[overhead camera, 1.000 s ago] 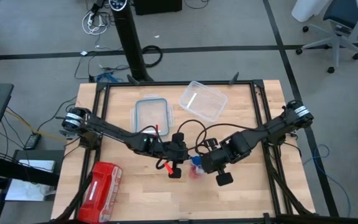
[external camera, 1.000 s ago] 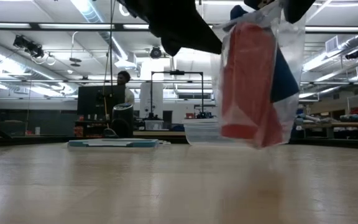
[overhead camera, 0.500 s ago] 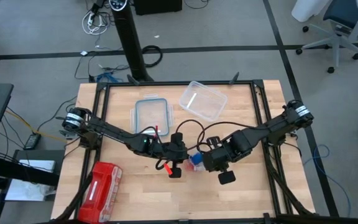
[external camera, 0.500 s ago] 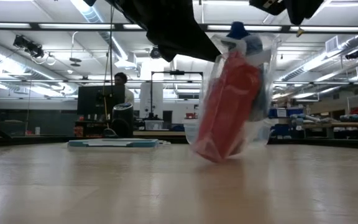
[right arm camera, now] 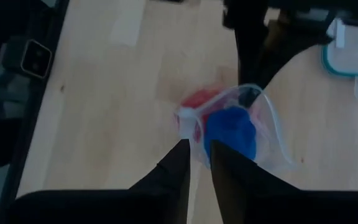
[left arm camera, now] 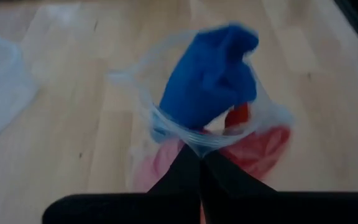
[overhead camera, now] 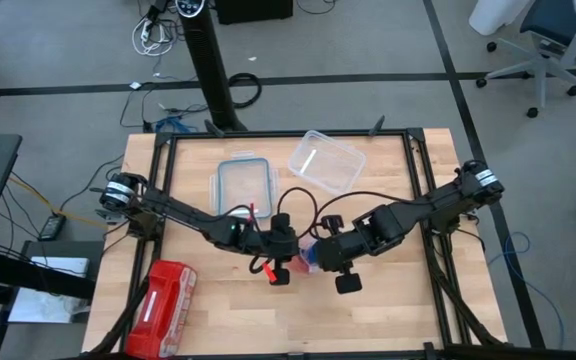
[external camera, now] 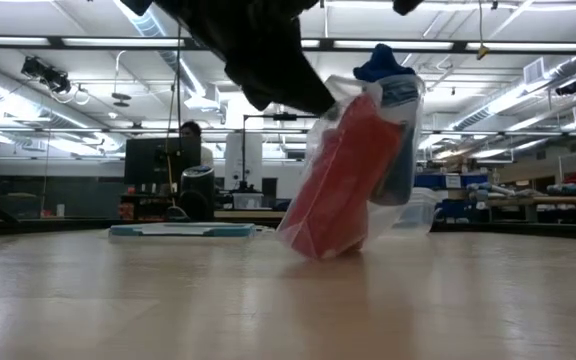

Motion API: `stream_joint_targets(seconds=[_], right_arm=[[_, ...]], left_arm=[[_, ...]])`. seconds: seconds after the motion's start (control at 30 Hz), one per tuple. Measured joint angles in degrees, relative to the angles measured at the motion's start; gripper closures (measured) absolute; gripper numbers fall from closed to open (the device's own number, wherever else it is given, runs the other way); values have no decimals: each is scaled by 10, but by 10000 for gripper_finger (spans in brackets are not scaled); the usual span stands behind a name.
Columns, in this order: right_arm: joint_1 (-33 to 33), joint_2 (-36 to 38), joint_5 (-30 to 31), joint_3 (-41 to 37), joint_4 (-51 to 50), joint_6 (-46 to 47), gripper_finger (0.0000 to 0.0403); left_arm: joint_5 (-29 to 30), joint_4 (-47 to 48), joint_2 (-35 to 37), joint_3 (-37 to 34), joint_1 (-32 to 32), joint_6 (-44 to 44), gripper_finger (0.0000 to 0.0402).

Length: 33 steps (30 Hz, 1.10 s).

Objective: Roll bandage
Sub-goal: Put the blue bandage into the transparent zip bag

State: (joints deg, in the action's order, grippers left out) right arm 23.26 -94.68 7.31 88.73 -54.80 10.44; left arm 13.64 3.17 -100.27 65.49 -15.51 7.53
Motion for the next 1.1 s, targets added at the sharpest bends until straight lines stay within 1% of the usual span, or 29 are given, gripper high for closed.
stream_joint_targets(seconds=[0.13, 0.27, 0.57, 0.73, 0.87, 0.93, 1.1], right_arm=[[-12, -7, -9, 0, 8, -2, 347], [-25, -32, -17, 0, 8, -22, 349], [-49, -33, -5, 0, -11, -25, 355], [-53, -33, 7, 0, -47, -4, 361], [-54, -38, 25, 0, -29, -17, 367], [-58, -49, 21, 1, -15, -28, 370], [-69, -74, 14, 0, -17, -32, 378]], left_arm=[[1, -11, 0, -20, 1, 6, 401], [11, -14, 0, -24, 1, 6, 401], [13, -11, 0, -25, 1, 5, 401], [13, -11, 0, -25, 1, 5, 401], [13, -26, 3, -26, 1, 2, 401], [12, -33, 9, -26, 1, -3, 401], [16, -30, 24, -24, 1, -9, 401]])
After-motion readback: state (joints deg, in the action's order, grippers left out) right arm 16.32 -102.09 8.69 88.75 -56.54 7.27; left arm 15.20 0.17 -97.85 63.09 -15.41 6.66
